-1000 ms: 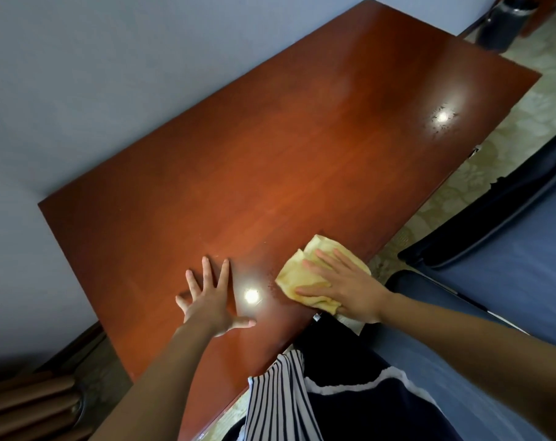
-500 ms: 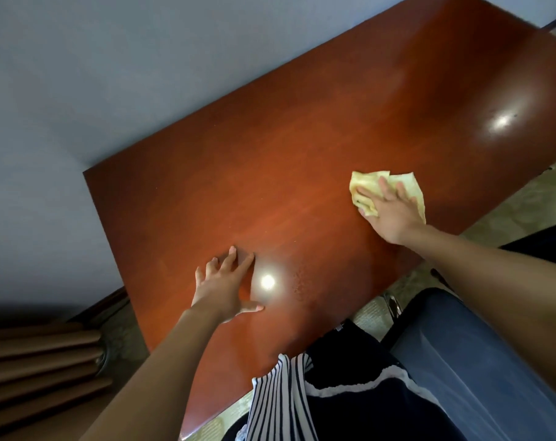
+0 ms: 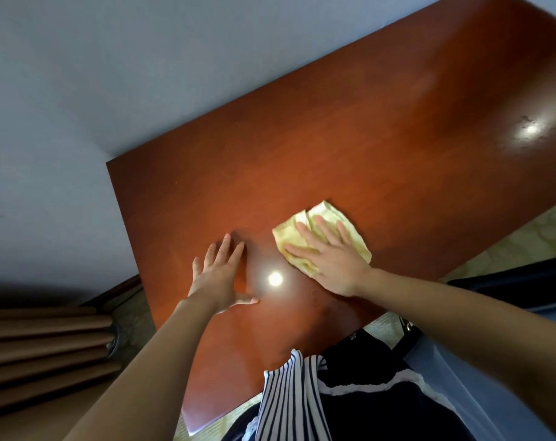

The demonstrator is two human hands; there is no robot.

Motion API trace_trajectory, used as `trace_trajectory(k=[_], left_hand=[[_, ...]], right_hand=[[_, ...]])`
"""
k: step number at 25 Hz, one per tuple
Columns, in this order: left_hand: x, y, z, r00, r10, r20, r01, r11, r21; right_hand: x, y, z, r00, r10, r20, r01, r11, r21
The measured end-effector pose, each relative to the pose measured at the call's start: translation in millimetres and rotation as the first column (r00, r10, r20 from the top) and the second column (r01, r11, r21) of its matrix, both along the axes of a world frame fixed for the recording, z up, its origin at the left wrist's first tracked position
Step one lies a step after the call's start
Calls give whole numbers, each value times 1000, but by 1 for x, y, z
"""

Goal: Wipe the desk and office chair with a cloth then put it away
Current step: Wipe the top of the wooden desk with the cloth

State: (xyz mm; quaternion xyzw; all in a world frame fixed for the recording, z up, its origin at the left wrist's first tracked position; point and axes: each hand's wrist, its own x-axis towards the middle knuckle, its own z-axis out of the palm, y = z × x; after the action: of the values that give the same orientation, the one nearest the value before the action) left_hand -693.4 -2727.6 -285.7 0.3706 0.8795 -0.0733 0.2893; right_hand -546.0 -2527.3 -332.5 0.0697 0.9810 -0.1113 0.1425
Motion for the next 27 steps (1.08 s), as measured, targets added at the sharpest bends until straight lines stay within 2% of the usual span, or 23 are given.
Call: trace_trajectory(k=[2, 4, 7, 11, 16, 20, 24, 27], left_hand=[[-2, 2, 0, 1000, 1, 6, -1, 1000, -8], [-3, 7, 0, 1000, 8, 8, -8, 1000, -1], [-5, 17, -1, 1000, 18, 1, -18, 1000, 8], [-7, 26, -7, 998, 50, -23, -50, 999, 9], [-14, 41, -11, 992, 117, -47, -116, 993, 16], [-21, 57, -9, 989, 134, -56, -135, 991, -6], [-26, 69, -8, 987, 146, -62, -148, 988, -32], [-29, 75, -9, 983, 175, -57, -177, 984, -26]], right_hand=[[26, 10, 0, 978, 209, 5, -209, 978, 0], [49, 30, 2, 917, 389, 84, -391, 921, 3], [70, 70, 7, 862, 479, 164, -492, 870, 42], [64, 116, 11, 918, 353, 180, -370, 926, 74], [0, 157, 20, 992, 83, 100, -92, 992, 92], [-65, 168, 18, 992, -100, 77, 95, 993, 65], [-112, 148, 7, 954, -285, 90, 276, 955, 106], [-122, 122, -2, 954, -287, 83, 282, 957, 70]])
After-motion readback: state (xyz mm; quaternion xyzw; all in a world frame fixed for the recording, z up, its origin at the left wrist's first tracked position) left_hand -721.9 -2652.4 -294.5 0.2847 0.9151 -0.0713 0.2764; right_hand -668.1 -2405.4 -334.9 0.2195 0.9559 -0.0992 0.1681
